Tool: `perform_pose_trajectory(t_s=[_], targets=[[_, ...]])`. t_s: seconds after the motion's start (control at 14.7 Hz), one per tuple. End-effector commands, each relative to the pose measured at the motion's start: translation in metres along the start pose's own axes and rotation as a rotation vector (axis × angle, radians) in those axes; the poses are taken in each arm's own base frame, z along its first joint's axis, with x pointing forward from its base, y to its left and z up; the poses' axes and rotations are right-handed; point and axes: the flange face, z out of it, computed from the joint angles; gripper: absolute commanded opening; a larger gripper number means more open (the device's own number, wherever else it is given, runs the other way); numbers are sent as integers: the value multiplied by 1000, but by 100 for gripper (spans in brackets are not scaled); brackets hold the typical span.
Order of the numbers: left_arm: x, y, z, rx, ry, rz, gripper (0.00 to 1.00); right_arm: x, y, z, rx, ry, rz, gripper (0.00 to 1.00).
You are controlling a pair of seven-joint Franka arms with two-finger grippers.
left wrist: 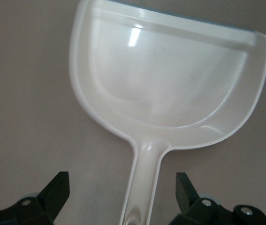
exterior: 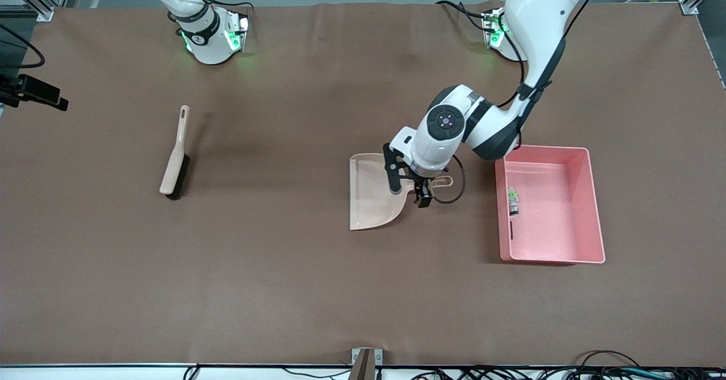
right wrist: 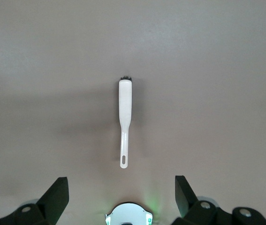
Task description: Clean e-waste and dump in bin
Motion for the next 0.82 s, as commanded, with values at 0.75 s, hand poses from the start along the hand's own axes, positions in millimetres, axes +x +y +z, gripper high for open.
perform_pose_trajectory(t_s=[0.75], targets=[[-186,-81,-328,141,-73,-866,100,-2,-4,-3,9,-8,-11,100]])
